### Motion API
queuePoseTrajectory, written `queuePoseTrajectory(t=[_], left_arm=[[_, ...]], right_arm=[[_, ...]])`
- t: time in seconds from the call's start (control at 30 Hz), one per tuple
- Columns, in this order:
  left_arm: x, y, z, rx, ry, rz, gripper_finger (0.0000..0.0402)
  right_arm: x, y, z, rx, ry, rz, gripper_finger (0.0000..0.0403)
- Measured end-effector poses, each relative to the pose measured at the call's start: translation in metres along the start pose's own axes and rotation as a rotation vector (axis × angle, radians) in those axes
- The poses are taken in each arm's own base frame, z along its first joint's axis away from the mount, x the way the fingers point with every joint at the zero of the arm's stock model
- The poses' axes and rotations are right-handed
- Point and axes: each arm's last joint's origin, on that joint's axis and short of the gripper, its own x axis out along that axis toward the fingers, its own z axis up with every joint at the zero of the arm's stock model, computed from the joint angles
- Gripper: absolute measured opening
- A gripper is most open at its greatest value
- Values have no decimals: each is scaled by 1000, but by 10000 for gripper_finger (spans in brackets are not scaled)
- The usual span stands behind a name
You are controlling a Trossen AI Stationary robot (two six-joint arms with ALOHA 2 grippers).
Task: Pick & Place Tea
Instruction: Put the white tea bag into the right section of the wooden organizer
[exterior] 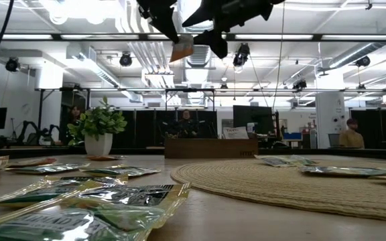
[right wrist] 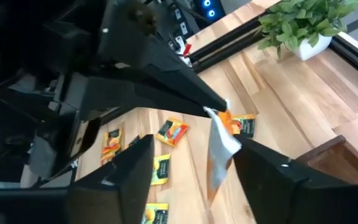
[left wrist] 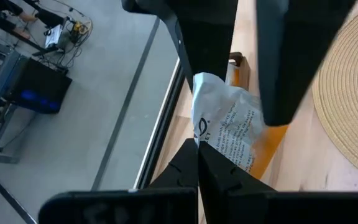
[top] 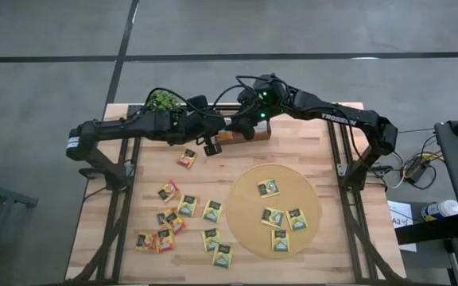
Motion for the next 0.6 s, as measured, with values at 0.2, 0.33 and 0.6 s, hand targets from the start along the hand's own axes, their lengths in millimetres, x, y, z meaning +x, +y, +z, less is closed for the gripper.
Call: queuePoseTrajectory(t=[0.2,0.33,0.6], left_arm=[[0,0,0,1,0,-4,0],[0,0,0,0,-1,-3,0],[0,1,-1,-69,4,-9,3]], right_arm=[[0,-1,0,-8,-2,-3,85],[0,-1,0,-26,-3,-6,18],[0,-1,0,-24,-4,-11,8]])
